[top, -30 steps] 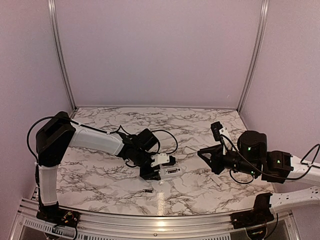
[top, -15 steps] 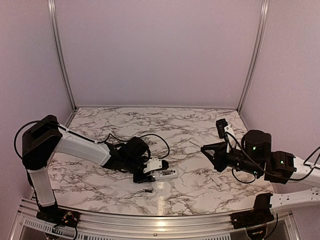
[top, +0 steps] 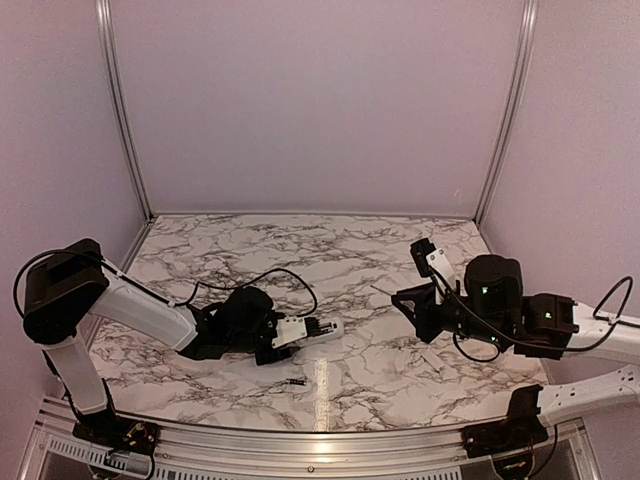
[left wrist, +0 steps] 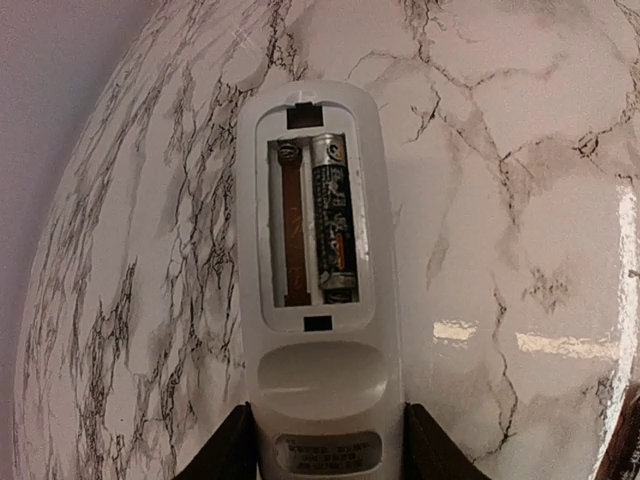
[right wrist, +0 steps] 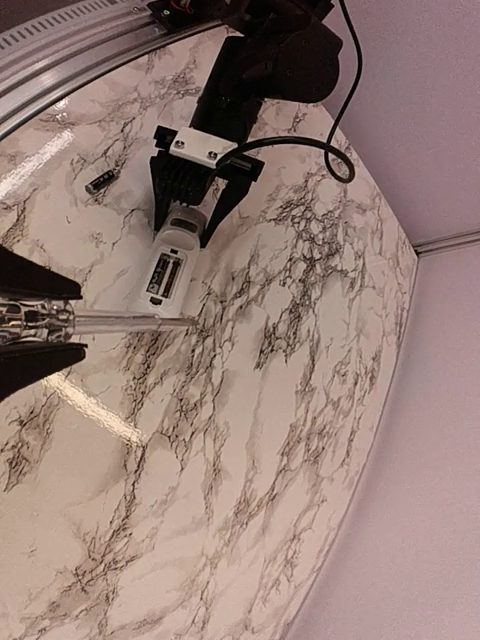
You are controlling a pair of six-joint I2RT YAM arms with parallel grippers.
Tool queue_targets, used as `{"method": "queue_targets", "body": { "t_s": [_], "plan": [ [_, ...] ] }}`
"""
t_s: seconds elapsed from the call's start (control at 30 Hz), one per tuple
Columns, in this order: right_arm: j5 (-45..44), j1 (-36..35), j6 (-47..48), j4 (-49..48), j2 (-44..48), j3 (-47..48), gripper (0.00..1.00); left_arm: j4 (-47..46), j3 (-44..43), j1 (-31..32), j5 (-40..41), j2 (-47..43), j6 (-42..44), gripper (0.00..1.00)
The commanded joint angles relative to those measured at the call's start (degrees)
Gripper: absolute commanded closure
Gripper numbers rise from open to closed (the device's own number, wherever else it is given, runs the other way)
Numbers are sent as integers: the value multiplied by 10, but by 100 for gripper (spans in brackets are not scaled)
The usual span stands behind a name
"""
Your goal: Unload the batteries from the remote control
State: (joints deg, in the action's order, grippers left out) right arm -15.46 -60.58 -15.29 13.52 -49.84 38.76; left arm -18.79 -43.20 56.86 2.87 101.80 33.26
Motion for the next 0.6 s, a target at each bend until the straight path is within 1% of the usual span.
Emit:
{"method": "queue_targets", "body": {
  "t_s": [0.0,0.07,0.13,0.2,0.3,0.4,0.43,0.57],
  "plan": [
    [8,-1,29,11,-20,39,100,-141,32,5,27,-17,17,100],
    [10,-1,36,14,-31,47,100,-177,59,10,12,-27,66,100],
    [10,-1,41,23,-43,59,100,-197,74,13,15,-38,71,100],
    [15,-1,49,30,-51,70,100,-175,69,13,16,-43,66,100],
    [37,-1,65,45,-65,87,100,-182,84,13,3,-50,74,100],
    [62,-1,77,82,-82,113,100,-156,94,13,-58,-53,101,100],
    [74,-1,80,90,-87,118,100,-154,97,13,-64,-53,104,100],
    [112,-1,87,117,-110,138,100,-186,119,14,-51,-60,117,100]
  ]
}}
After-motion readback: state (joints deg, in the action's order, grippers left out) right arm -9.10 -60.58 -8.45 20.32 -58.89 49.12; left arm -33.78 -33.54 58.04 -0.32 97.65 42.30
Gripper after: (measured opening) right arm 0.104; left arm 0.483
